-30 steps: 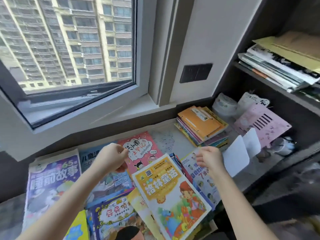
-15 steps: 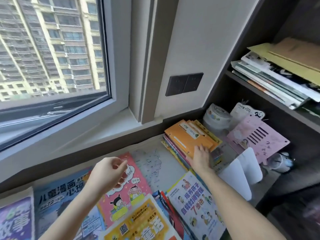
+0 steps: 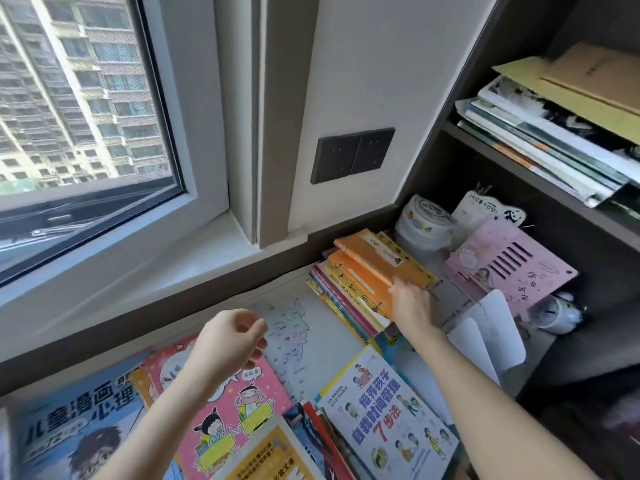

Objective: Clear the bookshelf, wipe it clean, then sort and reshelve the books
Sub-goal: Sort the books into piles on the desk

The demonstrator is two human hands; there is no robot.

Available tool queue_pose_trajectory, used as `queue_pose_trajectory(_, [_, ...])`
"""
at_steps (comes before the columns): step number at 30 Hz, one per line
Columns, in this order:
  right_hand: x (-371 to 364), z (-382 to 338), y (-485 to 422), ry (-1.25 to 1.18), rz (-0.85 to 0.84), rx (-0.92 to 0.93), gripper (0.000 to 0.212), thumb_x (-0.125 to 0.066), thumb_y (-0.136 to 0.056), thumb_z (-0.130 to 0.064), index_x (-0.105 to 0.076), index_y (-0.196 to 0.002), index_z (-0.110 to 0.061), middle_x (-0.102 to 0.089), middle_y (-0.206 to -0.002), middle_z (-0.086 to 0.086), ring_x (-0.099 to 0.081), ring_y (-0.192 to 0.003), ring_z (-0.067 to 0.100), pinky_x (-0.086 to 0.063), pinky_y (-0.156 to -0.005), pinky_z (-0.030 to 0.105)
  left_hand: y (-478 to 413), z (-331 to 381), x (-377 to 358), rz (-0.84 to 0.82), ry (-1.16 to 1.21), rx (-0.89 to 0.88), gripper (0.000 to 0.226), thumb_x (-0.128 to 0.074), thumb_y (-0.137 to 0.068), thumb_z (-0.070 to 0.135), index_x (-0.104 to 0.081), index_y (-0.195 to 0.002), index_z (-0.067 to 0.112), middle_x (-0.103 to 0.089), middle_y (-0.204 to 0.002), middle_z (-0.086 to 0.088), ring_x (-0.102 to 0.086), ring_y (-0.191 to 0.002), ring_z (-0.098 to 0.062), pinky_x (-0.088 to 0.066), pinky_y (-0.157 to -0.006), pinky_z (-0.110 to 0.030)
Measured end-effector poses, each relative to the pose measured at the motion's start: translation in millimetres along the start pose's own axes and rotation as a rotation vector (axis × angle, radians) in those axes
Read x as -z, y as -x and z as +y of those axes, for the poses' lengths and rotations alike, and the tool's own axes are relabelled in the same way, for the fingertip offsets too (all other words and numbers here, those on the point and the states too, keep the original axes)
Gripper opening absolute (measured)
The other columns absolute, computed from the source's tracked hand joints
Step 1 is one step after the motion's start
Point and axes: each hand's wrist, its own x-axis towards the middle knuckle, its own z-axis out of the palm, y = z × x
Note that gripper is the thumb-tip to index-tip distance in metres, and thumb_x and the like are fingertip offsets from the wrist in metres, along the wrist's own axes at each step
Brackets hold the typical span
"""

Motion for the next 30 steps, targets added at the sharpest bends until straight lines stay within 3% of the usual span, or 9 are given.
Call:
queue_pose_trajectory(2, [-11.0, -4.4, 6.8, 0.126, -0.100, 0.044, 0.032, -0.065, -0.090, -0.028, -0.065, -0.109, -0.002, -0.065, -0.105, 0.018, -0.063, -0.096, 0.030, -0.053, -0.078, 0.039, -1.6, 0.5, -4.0, -0.024, -0.002, 0.000, 0.016, -0.054, -0.096, 0.020, -0.066, -0.087, 0.013, -0.070, -0.076, -0.003, -0.068, -0.066, -0.017, -0.056, -0.056, -0.024])
queue_pose_trajectory(5, [-8.6, -9.1, 2.6, 0.262, -0.223, 0.022, 0.063, -0.047, -0.096, -0.046, -0.038, -0.142, -0.004, -0.026, -0.154, 0.021, -0.025, -0.142, 0.035, -0.021, -0.114, 0.050, -2.5, -3.3, -3.2, -0.034, -0.016, -0.002, 0.015, -0.055, -0.096, 0.021, -0.066, -0.088, 0.014, -0.070, -0.077, -0.002, -0.068, -0.067, -0.016, -0.058, -0.059, -0.026])
queue_pose_trajectory(8, [3.5, -11.3, -13.1, 0.258, -0.381, 0.029, 0.071, -0.042, -0.099, -0.045, -0.012, -0.151, -0.006, -0.013, -0.155, 0.030, -0.021, -0.142, 0.043, -0.027, -0.113, 0.052, -3.7, -8.5, 0.3, -0.015, -0.024, -0.003, 0.016, -0.055, -0.096, 0.021, -0.067, -0.090, 0.013, -0.070, -0.076, -0.002, -0.068, -0.066, -0.015, -0.057, -0.059, -0.025])
queue_pose_trajectory(12, [12.3, -13.4, -21.5, 0.525, -0.417, 0.267, 0.066, -0.033, -0.100, -0.010, 0.009, -0.152, -0.005, -0.036, -0.135, 0.045, -0.051, -0.121, 0.044, -0.045, -0.095, 0.046, -2.5, -13.7, -1.9, -0.019, 0.004, 0.028, 0.016, -0.055, -0.096, 0.018, -0.068, -0.091, 0.009, -0.071, -0.077, -0.005, -0.069, -0.067, -0.019, -0.059, -0.062, -0.028])
queue_pose_trajectory(16, [26.6, -16.8, -18.8, 0.503, -0.213, 0.288, 0.061, -0.040, -0.096, 0.000, -0.010, -0.148, 0.002, -0.057, -0.121, 0.022, -0.062, -0.104, 0.030, -0.052, -0.082, 0.034, -0.1, -16.7, -6.2, -0.046, 0.085, 0.061, 0.017, -0.055, -0.096, 0.016, -0.068, -0.092, 0.005, -0.072, -0.079, -0.010, -0.070, -0.072, -0.023, -0.059, -0.065, -0.028])
queue_pose_trajectory(22, [81.5, -82.3, 7.7, 0.085, -0.123, 0.075, 0.024, -0.043, -0.099, -0.012, -0.041, -0.122, -0.003, -0.063, -0.113, 0.018, -0.066, -0.096, 0.033, -0.047, -0.060, 0.033, -9.3, 1.9, -21.4, -0.080, 0.555, 0.155, 0.035, -0.055, -0.095, 0.035, -0.064, -0.103, 0.002, -0.071, -0.096, -0.015, -0.071, -0.085, -0.024, -0.059, -0.076, -0.031])
queue_pose_trajectory(25, [104.3, -112.9, 42.1, -0.104, -0.126, 0.076, 0.022, -0.044, -0.098, -0.014, -0.043, -0.118, -0.005, -0.064, -0.113, 0.018, -0.062, -0.102, 0.037, -0.045, -0.068, 0.036, -16.8, 23.6, -29.2, -0.110, 0.703, 0.112, 0.050, -0.057, -0.087, 0.055, -0.058, -0.109, 0.010, -0.065, -0.109, -0.014, -0.067, -0.099, -0.025, -0.056, -0.087, -0.041])
queue_pose_trajectory(28, [107.3, -137.7, 92.0, -0.197, -0.129, 0.264, 0.024, -0.045, -0.099, -0.014, -0.042, -0.122, -0.006, -0.065, -0.109, 0.013, -0.065, -0.096, 0.031, -0.044, -0.065, 0.031, -17.6, 42.6, -25.2, -0.141, 0.765, 0.123, 0.065, -0.064, -0.075, 0.066, -0.060, -0.104, 0.008, -0.069, -0.096, -0.014, -0.069, -0.083, -0.023, -0.059, -0.068, -0.033])
queue_pose_trajectory(30, [101.5, -141.8, 116.5, -0.194, -0.077, 0.422, 0.026, -0.044, -0.098, -0.009, -0.044, -0.123, -0.005, -0.065, -0.103, 0.013, -0.067, -0.087, 0.031, -0.042, -0.059, 0.030, -15.6, 41.0, -18.7, -0.051, 0.794, 0.188, 0.051, -0.069, -0.079, 0.054, -0.060, -0.094, 0.005, -0.068, -0.082, -0.018, -0.068, -0.068, -0.026, -0.057, -0.056, -0.029])
